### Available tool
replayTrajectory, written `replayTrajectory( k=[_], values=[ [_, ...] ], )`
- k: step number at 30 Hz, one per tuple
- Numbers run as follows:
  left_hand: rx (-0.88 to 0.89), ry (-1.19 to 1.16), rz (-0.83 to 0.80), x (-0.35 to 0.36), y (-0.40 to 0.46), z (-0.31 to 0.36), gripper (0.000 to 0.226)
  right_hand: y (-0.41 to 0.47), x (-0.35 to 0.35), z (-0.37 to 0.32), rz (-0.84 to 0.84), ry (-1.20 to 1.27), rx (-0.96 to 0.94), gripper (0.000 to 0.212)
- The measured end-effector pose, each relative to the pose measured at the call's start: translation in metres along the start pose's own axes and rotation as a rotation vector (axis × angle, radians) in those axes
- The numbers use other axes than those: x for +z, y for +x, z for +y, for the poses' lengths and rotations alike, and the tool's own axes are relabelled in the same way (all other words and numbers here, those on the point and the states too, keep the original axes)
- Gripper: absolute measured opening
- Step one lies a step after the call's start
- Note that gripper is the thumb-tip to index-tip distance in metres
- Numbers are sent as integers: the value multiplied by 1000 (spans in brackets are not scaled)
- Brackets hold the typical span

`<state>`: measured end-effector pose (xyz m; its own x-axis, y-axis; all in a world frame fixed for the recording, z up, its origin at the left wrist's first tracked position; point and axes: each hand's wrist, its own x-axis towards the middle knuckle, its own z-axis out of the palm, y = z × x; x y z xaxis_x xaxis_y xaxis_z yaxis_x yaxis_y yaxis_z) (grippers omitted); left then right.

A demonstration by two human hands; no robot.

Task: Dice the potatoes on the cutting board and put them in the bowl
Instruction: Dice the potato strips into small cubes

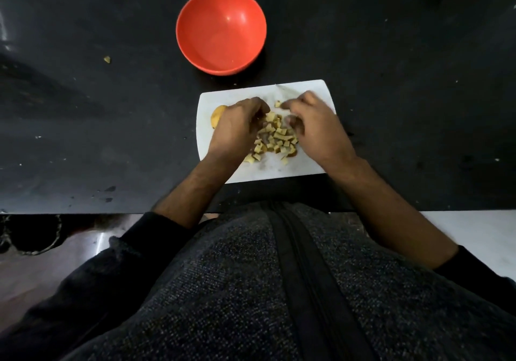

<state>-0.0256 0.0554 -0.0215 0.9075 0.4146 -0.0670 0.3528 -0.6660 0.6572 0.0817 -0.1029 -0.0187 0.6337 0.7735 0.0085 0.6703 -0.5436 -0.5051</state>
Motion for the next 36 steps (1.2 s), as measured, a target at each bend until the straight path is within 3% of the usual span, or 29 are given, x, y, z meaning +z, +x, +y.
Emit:
replayTrajectory(
  k=[3, 16, 22, 29, 36],
  values=[
    [-5, 18, -68, 0, 0, -1, 45, -4, 14, -11, -144, -50, 14, 40],
    [14, 119, -122, 1, 6, 1, 44, 19, 8, -18, -72, -8, 86, 30],
    [-88, -6, -77, -1, -2, 2, 58, 22, 15, -25, -220, -88, 29, 42],
    [-59, 176, -149, 4, 2, 5, 33, 29, 11, -24, -239, -6, 163, 21],
    [-54, 164, -131, 4, 3, 8, 23, 22, 2, -23, -148, 198, 225, 22]
  ],
)
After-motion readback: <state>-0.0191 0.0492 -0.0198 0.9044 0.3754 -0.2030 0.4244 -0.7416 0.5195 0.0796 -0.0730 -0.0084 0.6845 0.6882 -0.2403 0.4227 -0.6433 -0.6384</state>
